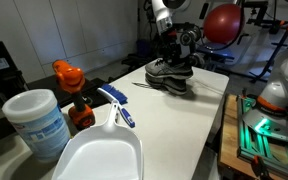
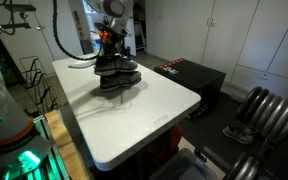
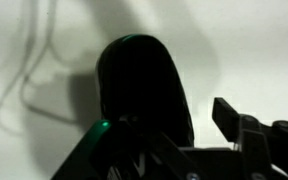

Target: Pick up the left sneaker and put it on top of the right sneaker

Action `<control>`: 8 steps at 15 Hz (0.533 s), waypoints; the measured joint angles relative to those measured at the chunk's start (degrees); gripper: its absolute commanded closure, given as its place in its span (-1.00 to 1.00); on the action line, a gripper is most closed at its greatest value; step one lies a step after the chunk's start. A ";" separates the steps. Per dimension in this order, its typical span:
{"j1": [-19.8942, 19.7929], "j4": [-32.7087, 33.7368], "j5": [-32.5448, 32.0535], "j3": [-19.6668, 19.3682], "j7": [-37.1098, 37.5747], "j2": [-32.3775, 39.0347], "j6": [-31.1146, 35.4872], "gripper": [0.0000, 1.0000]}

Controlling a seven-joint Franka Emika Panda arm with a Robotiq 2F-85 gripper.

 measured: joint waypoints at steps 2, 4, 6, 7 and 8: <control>0.00 0.01 0.00 -0.02 0.00 -0.05 0.00 -1.00; 0.00 0.03 0.00 -0.03 -0.01 -0.21 0.00 -1.00; 0.00 0.08 0.00 -0.03 -0.03 -0.54 0.03 -1.00; 0.00 0.10 0.00 -0.02 -0.04 -0.77 0.05 -1.00; 0.00 0.13 0.05 -0.02 -0.04 -1.06 0.09 -1.00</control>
